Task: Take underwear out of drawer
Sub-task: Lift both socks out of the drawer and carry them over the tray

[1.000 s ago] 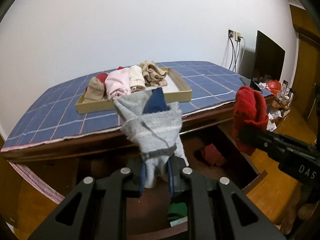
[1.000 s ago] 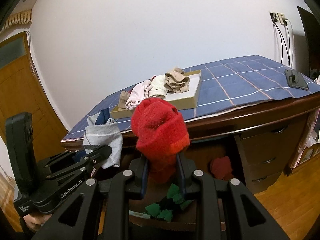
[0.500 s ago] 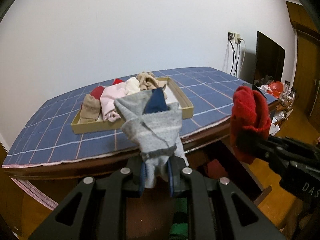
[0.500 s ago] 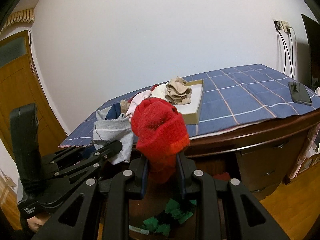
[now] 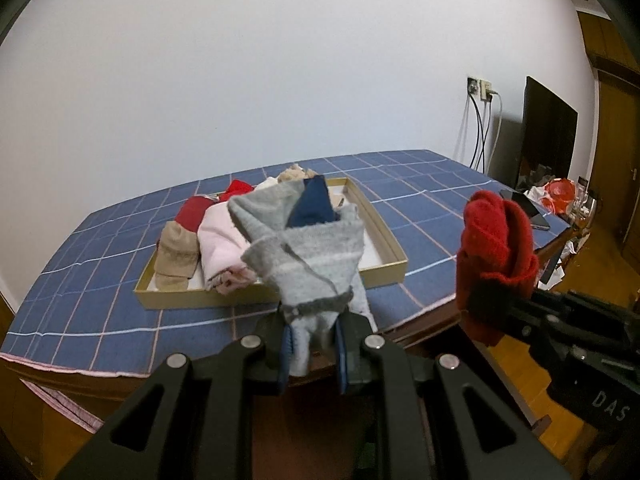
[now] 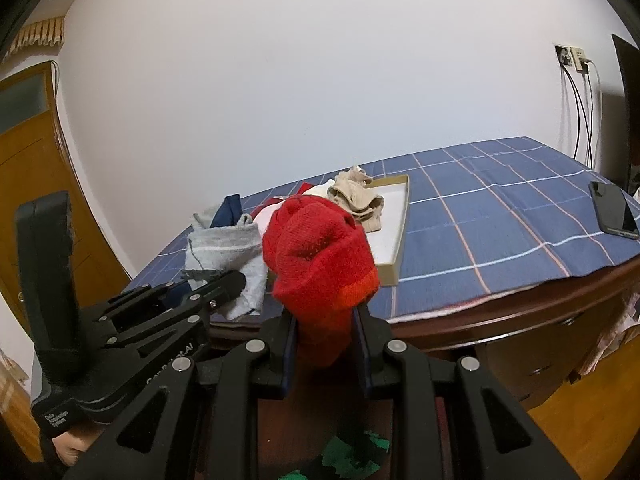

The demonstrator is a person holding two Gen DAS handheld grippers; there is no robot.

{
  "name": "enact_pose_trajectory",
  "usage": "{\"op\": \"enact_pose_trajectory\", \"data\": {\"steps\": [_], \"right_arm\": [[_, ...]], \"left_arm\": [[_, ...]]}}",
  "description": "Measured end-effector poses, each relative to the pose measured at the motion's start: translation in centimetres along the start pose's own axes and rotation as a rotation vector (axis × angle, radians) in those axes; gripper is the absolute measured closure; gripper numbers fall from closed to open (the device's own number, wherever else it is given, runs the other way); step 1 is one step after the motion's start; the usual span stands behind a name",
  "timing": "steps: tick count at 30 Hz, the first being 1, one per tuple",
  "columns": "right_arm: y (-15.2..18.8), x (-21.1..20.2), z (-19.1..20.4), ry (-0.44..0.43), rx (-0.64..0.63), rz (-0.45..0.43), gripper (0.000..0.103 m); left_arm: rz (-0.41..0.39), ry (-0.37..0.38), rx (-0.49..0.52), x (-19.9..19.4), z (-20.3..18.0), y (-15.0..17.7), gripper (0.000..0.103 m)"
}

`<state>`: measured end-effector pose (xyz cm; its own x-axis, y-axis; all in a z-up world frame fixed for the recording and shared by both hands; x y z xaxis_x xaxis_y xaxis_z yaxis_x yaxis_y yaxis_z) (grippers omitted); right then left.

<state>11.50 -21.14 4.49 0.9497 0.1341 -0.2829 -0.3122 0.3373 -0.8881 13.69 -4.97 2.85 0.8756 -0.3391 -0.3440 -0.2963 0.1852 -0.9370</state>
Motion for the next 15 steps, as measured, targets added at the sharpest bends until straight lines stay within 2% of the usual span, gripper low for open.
{"op": "enact_pose_trajectory", "data": {"steps": [15], "right_arm": [[-1.8,4.3,-0.9,0.006,0.007,0.02,0.076]], "left_arm": [[0.009,0.001,-0.045,3.5,1.9,-1.8,0.088]]}}
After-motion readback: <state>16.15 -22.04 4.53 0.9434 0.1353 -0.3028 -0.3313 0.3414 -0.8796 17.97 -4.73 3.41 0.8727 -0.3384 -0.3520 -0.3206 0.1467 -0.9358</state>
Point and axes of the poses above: each gripper's, at about its wrist camera, not at the fingertips, and x roughly the way its jaws point, z to its left, y to its underside, the point moved 7 cm from there along x, roughly the way its jaws point, and after that the axes turned 11 degrees about -z, right-handed, at the moved point
